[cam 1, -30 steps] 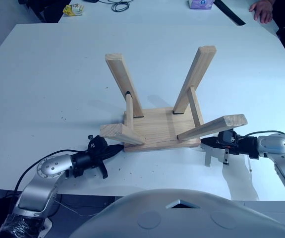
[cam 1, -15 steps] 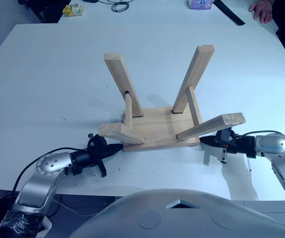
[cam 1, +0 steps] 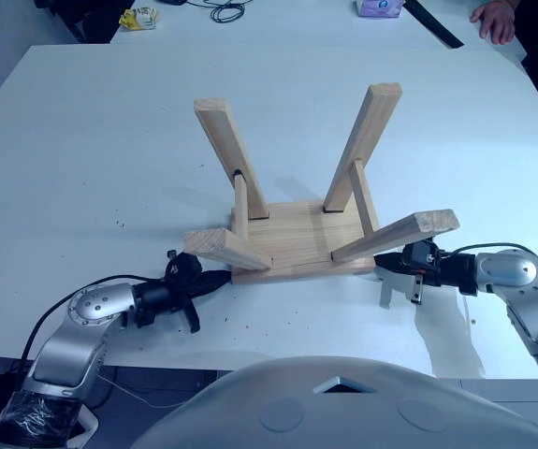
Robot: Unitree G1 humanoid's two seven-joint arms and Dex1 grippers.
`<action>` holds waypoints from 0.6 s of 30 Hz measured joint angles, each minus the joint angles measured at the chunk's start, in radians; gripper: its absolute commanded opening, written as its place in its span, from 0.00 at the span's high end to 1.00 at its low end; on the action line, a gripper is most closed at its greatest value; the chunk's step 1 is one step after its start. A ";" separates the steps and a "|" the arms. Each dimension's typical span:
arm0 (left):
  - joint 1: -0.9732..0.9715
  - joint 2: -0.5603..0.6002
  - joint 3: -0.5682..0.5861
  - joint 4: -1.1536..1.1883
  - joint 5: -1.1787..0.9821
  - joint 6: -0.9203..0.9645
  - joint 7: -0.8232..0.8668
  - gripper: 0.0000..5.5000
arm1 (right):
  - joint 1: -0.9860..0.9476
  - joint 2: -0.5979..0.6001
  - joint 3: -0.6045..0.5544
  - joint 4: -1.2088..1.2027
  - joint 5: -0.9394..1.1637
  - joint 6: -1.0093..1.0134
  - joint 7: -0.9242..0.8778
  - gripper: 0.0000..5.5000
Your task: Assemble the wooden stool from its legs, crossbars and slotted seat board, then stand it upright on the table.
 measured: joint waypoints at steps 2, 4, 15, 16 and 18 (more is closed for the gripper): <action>0.000 0.003 0.014 -0.004 -0.008 0.013 -0.003 1.00 | 0.005 -0.001 -0.005 -0.019 0.005 0.024 0.002 1.00; 0.003 0.011 0.040 -0.018 -0.023 0.038 -0.008 1.00 | 0.030 -0.007 -0.022 -0.062 0.034 0.041 0.011 1.00; 0.080 0.051 0.197 -0.258 -0.151 0.196 0.002 1.00 | 0.134 -0.099 -0.171 -0.273 0.159 0.141 0.053 1.00; 0.081 0.053 0.207 -0.268 -0.165 0.214 0.003 1.00 | 0.135 -0.101 -0.176 -0.281 0.161 0.146 0.053 1.00; 0.078 0.056 0.249 -0.291 -0.208 0.247 0.003 1.00 | 0.140 -0.111 -0.196 -0.303 0.190 0.158 0.057 1.00</action>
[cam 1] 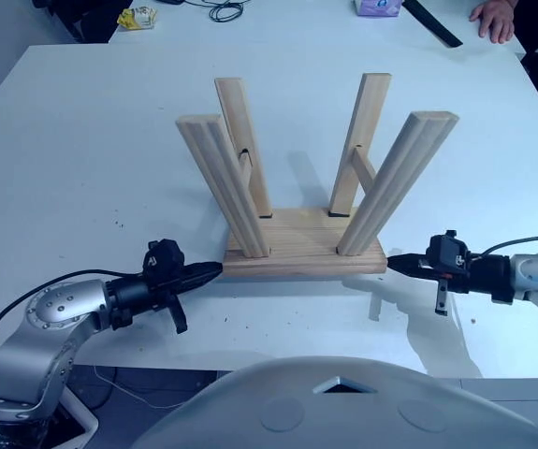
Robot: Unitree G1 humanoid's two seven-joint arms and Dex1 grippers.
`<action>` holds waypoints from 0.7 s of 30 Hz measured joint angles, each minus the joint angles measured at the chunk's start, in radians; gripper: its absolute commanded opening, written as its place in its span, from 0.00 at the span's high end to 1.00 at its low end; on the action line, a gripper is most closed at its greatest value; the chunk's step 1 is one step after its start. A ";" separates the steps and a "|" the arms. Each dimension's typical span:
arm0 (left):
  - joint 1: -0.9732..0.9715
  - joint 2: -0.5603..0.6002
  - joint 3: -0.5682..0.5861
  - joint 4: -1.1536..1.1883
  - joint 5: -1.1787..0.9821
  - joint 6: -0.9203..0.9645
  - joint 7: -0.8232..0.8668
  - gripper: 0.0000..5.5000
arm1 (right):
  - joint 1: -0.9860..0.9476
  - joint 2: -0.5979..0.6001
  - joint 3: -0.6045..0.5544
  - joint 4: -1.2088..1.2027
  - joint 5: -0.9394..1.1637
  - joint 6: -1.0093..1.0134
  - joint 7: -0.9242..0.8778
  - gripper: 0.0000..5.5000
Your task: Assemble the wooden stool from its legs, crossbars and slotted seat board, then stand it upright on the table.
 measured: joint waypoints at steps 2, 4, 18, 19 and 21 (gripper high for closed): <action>-0.003 0.000 0.033 -0.016 -0.032 0.018 0.001 1.00 | 0.005 -0.005 -0.021 -0.019 0.017 0.010 0.005 1.00; -0.013 -0.001 0.075 -0.039 -0.074 0.043 0.011 1.00 | 0.015 -0.009 -0.046 -0.038 0.050 0.031 0.013 1.00; -0.001 -0.011 0.180 -0.117 -0.279 0.130 0.068 1.00 | -0.008 -0.054 -0.231 -0.099 0.210 0.151 0.042 1.00; 0.004 -0.010 0.185 -0.119 -0.288 0.132 0.067 1.00 | -0.009 -0.057 -0.237 -0.101 0.212 0.157 0.049 1.00; 0.006 -0.010 0.193 -0.119 -0.303 0.141 0.067 1.00 | -0.008 -0.065 -0.241 -0.105 0.217 0.165 0.058 1.00</action>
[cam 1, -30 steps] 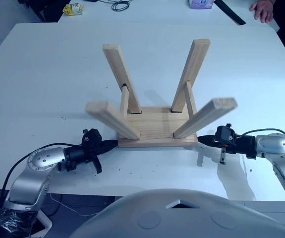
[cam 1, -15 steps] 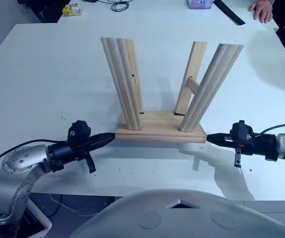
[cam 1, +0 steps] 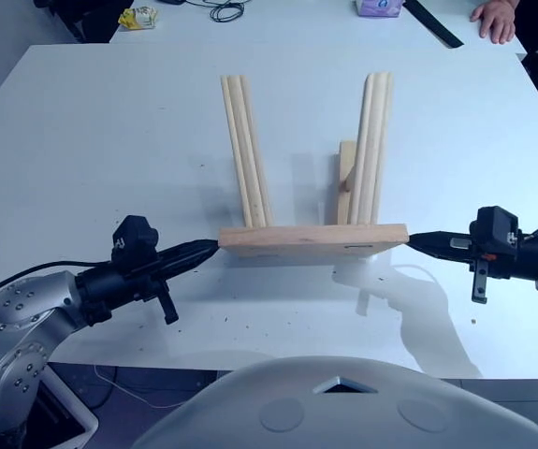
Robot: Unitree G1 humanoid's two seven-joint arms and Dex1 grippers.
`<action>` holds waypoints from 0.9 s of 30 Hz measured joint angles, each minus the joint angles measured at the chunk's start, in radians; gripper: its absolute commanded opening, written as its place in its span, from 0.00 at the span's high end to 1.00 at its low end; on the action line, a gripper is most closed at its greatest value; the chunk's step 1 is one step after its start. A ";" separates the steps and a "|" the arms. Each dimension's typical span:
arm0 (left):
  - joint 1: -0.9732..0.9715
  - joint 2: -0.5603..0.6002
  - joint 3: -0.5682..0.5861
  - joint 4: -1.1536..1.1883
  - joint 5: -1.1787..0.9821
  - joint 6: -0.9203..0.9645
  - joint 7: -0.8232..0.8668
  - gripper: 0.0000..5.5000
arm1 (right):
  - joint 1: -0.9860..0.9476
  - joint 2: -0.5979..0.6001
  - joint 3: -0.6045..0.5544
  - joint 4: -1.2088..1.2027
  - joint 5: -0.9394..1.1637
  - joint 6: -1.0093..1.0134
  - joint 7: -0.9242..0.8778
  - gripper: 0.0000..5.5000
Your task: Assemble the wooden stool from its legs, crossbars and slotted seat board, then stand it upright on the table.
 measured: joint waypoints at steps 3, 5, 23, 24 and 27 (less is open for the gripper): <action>-0.005 0.001 0.013 0.003 -0.006 0.004 0.000 1.00 | 0.006 -0.005 0.001 -0.010 0.007 0.005 0.010 1.00; -0.010 0.001 0.013 0.020 -0.005 0.003 0.000 1.00 | 0.006 -0.003 0.006 -0.023 0.008 0.011 0.010 1.00; -0.016 0.044 -0.103 0.193 0.130 -0.126 -0.182 0.74 | 0.013 0.023 0.165 0.182 -0.191 -0.241 0.071 0.74; -0.008 0.065 -0.111 0.219 0.162 -0.148 -0.214 0.72 | 0.015 0.021 0.176 0.197 -0.201 -0.256 0.077 0.71; -0.013 0.107 -0.161 0.308 0.259 -0.226 -0.282 0.63 | 0.020 0.021 0.196 0.211 -0.216 -0.283 0.083 0.63</action>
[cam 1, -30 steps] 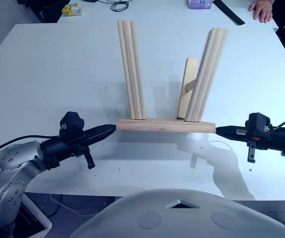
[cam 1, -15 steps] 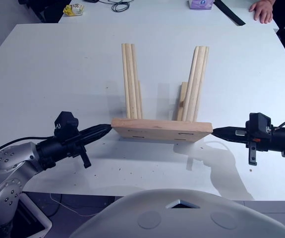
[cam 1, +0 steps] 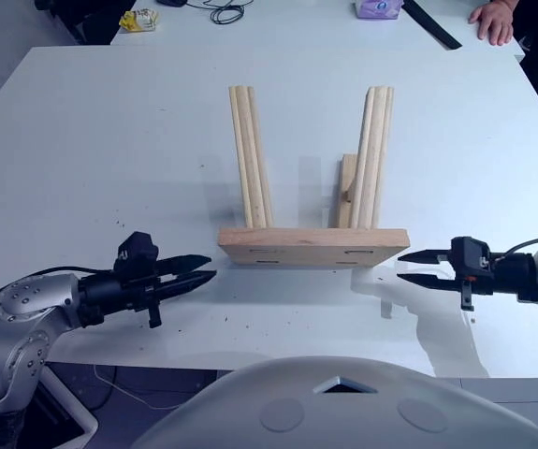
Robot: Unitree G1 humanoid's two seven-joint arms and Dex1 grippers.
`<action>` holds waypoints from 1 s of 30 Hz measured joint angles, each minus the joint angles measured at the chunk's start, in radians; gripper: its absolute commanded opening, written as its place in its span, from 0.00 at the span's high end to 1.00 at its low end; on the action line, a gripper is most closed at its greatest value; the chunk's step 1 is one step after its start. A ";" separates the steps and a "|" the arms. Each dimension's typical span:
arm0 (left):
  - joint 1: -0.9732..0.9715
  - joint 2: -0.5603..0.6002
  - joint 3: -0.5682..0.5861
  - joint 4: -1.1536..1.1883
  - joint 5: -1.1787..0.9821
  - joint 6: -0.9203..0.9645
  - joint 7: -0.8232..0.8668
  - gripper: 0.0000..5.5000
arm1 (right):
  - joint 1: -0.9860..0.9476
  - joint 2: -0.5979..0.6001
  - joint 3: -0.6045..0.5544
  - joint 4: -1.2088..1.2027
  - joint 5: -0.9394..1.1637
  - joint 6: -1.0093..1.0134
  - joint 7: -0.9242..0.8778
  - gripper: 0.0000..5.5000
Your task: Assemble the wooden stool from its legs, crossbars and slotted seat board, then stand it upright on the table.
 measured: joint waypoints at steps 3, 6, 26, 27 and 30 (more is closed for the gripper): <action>-0.069 0.012 -0.062 0.134 0.108 -0.088 -0.029 0.55 | -0.006 0.004 0.038 0.032 -0.019 -0.018 0.001 0.56; -0.134 0.011 -0.113 0.209 0.183 -0.172 -0.036 0.48 | -0.033 0.009 0.073 0.080 -0.046 -0.043 -0.003 0.50; -0.388 -0.141 -0.358 0.399 0.391 -0.471 -0.022 0.48 | -0.237 0.161 0.272 0.263 -0.149 -0.105 -0.065 0.50; -0.387 -0.143 -0.367 0.397 0.391 -0.471 -0.030 0.48 | -0.237 0.161 0.274 0.266 -0.151 -0.108 -0.068 0.53; -0.379 -0.144 -0.383 0.397 0.391 -0.472 -0.041 0.48 | -0.237 0.167 0.278 0.277 -0.152 -0.115 -0.073 0.60</action>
